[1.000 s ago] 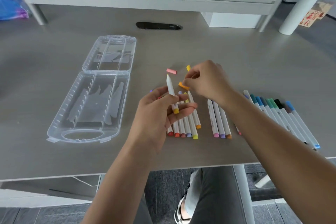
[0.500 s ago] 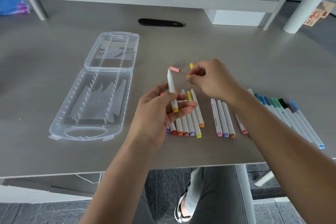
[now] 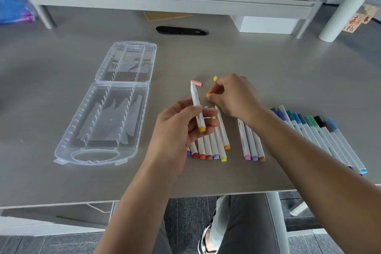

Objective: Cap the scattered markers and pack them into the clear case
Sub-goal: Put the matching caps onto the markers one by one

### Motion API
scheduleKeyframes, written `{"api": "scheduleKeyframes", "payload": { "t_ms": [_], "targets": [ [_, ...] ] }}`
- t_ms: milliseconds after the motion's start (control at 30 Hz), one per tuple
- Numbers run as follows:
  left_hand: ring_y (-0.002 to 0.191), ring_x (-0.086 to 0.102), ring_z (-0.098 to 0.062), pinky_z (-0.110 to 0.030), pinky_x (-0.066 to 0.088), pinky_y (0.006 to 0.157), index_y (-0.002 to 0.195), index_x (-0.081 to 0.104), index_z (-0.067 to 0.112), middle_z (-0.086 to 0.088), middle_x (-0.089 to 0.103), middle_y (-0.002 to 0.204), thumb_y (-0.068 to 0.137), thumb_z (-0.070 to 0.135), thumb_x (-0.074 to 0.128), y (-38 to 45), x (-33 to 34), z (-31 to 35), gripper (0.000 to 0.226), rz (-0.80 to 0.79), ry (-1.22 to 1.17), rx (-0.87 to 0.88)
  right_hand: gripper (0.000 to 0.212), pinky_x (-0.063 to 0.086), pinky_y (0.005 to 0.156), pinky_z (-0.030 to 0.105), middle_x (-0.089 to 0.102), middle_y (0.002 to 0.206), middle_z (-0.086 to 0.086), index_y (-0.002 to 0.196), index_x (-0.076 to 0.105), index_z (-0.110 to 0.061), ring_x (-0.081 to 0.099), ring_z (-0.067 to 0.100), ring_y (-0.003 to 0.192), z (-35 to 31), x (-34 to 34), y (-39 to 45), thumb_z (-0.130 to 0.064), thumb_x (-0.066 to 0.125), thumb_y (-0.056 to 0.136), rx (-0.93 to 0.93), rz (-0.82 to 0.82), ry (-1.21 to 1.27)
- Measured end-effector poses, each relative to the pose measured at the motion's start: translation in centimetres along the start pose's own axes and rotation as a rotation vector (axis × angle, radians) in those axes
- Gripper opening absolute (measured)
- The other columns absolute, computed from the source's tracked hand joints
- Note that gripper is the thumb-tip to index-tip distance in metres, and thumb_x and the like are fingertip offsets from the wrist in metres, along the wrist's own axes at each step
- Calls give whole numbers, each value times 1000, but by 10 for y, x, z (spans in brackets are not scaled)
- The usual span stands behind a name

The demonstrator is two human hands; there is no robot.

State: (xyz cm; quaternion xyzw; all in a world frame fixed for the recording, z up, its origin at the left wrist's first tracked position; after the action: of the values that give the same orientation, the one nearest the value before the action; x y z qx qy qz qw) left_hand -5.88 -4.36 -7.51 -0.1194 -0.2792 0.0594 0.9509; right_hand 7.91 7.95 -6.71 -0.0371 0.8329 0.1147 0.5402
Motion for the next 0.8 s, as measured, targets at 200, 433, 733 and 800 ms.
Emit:
{"api": "scheduleKeyframes", "payload": {
  "t_ms": [200,433,733,800],
  "targets": [
    [75,73,-28,-30,60,66,113,60,2,-23,76,97,100,1,52,3,-3,3,15,-29,13,16,16,34,56,24,70,80,-3,95,77,-22,62,22,70,14,-21,24,-34,68,92,210,160,-1],
    [58,64,-24,-29,55,55,121,60,0,-21,76,96,99,-1,52,8,-5,3,24,-4,65,20,14,43,69,30,74,101,0,100,76,-25,65,24,90,18,-2,41,-35,69,94,188,79,-85],
    [49,30,-15,-26,20,46,119,69,12,-10,65,78,95,-5,49,13,-1,0,35,45,78,7,15,41,62,19,71,97,17,107,78,-24,52,6,66,14,-28,3,-16,70,98,23,-168,685],
    [47,31,-15,-24,20,45,118,71,11,-11,64,80,94,-6,49,13,2,-3,37,33,89,1,19,40,62,26,66,107,28,107,79,-26,45,18,71,16,-32,-4,-14,68,99,16,-204,751]
  ]
}}
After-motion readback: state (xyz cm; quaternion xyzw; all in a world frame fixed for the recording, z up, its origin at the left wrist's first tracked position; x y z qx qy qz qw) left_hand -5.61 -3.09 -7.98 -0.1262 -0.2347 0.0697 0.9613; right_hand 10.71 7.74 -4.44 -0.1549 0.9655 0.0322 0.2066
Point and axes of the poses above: each hand's wrist, its own y-axis towards the middle knuckle, its own x-axis out of the palm, z = x × y, the point moved 6 cm from there along y, towards the middle knuckle
